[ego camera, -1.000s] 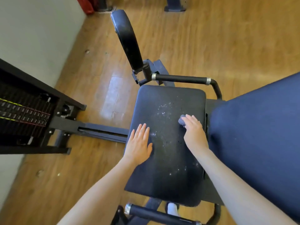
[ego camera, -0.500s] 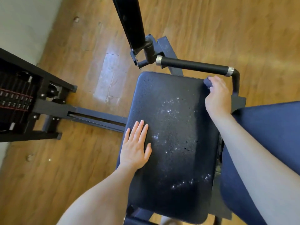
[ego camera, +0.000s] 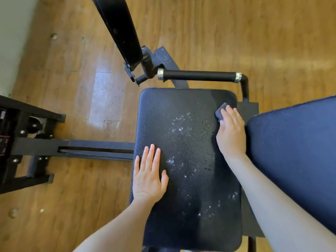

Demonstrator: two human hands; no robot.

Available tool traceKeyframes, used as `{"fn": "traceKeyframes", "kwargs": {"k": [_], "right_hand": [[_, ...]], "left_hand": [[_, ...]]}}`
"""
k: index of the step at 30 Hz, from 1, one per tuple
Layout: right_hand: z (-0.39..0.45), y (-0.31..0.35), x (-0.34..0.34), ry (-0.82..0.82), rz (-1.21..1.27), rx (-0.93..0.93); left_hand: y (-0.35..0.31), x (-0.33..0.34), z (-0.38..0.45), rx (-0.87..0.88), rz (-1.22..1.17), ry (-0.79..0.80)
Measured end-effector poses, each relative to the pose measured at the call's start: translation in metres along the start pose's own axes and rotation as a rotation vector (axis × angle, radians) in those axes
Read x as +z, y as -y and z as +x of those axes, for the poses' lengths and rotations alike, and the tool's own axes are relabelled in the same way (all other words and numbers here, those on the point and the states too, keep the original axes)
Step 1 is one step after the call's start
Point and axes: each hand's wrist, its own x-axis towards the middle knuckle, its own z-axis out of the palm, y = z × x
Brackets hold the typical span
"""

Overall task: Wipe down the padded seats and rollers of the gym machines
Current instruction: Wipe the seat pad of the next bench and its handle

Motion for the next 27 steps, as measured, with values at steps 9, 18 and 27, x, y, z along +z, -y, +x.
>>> {"fn": "traceKeyframes", "kwargs": {"k": [9, 18, 27], "right_hand": [[-0.075, -0.004, 0.003, -0.091, -0.005, 0.021], [-0.17, -0.006, 0.011, -0.167, -0.028, 0.099], [-0.274, -0.003, 0.024, -0.232, -0.054, 0.121]], "left_hand": [[-0.001, 0.001, -0.002, 0.018, 0.014, -0.045], [-0.004, 0.0, -0.006, 0.032, -0.034, -0.088], [0.0, 0.006, -0.006, 0.081, -0.093, -0.164]]}}
